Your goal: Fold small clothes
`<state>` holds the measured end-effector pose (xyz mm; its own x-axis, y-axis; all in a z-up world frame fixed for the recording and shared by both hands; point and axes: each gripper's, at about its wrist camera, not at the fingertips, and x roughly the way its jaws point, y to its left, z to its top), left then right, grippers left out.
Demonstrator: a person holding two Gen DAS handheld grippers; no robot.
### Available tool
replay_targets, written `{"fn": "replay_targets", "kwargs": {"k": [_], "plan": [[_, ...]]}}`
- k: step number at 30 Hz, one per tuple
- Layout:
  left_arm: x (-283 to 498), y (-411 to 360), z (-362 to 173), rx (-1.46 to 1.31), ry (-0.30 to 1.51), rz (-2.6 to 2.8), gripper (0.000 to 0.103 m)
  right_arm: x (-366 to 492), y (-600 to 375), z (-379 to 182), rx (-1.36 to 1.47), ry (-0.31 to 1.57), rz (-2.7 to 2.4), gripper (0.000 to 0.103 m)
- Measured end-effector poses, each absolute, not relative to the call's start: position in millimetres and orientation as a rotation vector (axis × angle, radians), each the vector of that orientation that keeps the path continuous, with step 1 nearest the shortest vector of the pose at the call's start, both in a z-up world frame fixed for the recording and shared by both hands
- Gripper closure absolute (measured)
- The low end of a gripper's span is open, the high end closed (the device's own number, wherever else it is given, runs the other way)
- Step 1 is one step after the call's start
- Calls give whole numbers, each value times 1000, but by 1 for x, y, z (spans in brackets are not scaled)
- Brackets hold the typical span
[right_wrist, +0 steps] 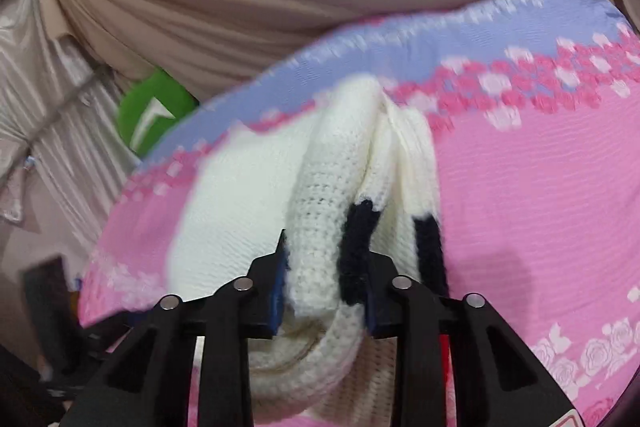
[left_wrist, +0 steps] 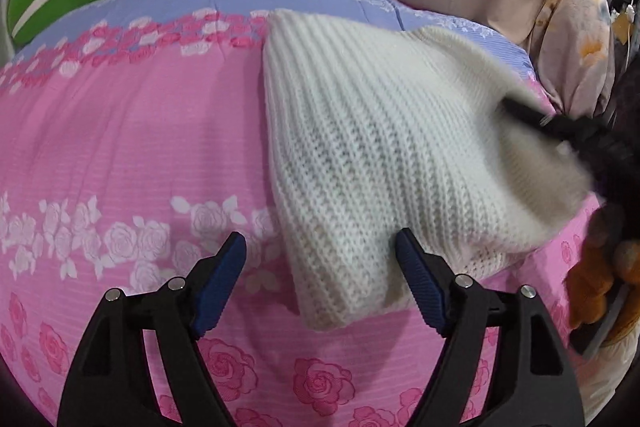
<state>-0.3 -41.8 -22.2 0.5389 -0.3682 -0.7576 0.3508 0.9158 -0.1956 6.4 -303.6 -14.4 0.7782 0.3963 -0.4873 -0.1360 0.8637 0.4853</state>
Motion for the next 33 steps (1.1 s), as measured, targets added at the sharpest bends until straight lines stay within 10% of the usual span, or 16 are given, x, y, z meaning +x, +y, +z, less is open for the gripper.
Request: {"fn": "replay_targets", "kwargs": {"k": [19, 22, 33], "plan": [[-1, -55, -30, 40, 896, -417, 28, -57, -302, -34, 324, 663, 186, 57], [-2, -55, -29, 45, 898, -413, 27, -52, -291, -44, 249, 685, 156, 94], [-9, -58, -33, 79, 898, -408, 27, -72, -320, -74, 361, 742, 114, 96]]}}
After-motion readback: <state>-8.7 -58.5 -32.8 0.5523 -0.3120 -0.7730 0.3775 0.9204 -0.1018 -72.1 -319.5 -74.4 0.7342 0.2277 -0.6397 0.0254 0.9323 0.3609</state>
